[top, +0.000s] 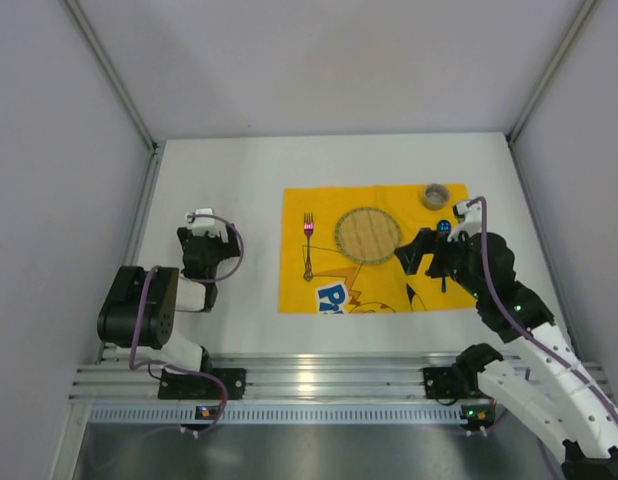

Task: Set the dinner table for one person

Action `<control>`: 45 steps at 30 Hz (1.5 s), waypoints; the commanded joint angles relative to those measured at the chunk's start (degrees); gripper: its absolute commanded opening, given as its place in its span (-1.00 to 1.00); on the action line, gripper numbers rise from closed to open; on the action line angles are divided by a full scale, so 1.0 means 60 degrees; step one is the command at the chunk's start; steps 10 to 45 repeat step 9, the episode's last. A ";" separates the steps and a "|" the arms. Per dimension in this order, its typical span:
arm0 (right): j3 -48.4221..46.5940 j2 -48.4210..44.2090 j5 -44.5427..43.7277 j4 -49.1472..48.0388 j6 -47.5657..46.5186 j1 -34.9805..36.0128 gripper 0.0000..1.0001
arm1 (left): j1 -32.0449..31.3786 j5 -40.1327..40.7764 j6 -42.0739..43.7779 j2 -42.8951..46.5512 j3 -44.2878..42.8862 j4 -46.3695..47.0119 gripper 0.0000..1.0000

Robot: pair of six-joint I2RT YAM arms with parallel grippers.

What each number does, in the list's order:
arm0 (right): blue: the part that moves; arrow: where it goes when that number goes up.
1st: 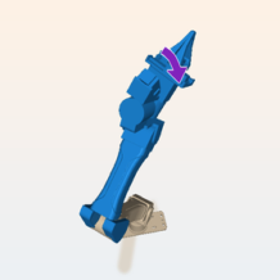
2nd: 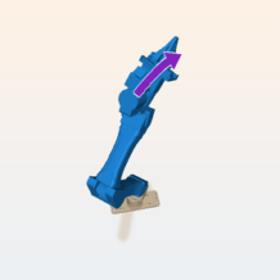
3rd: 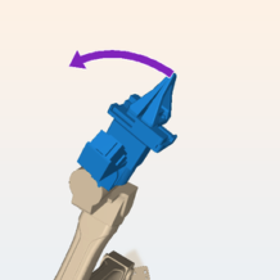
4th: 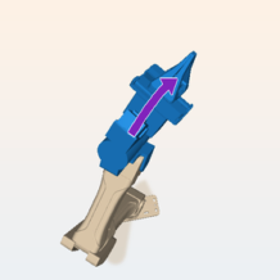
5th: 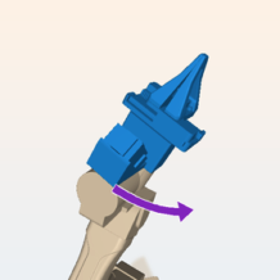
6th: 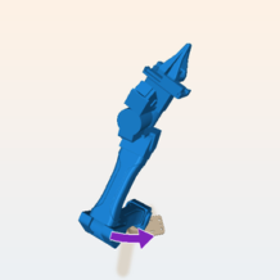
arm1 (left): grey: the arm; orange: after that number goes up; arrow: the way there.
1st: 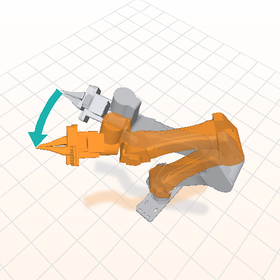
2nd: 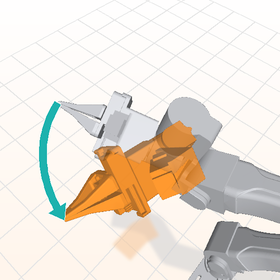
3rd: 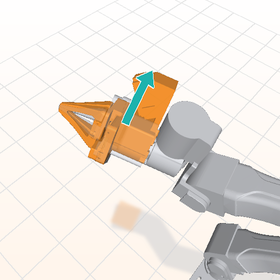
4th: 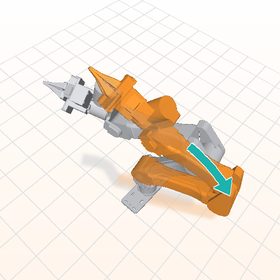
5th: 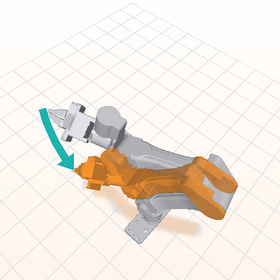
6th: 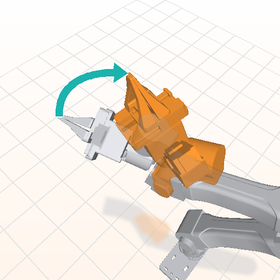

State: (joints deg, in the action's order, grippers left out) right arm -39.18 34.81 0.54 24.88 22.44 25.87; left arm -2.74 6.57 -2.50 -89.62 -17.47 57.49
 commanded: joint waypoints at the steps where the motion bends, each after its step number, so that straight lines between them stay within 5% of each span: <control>1: -0.0734 0.0409 -0.0323 -0.0529 0.0846 0.0229 0.99 | 0.0018 0.0077 0.0095 -0.0048 -0.0090 0.0877 0.97; 8: -0.0867 0.0483 -0.0528 -0.1188 -0.0515 0.0288 1.00 | 0.0018 0.0077 0.0109 -0.0048 -0.0090 0.0877 0.97; 45: -0.0897 0.0483 -0.0630 -0.1217 -0.0546 0.0303 1.00 | 0.0018 0.0077 0.0109 -0.0048 -0.0090 0.0877 0.97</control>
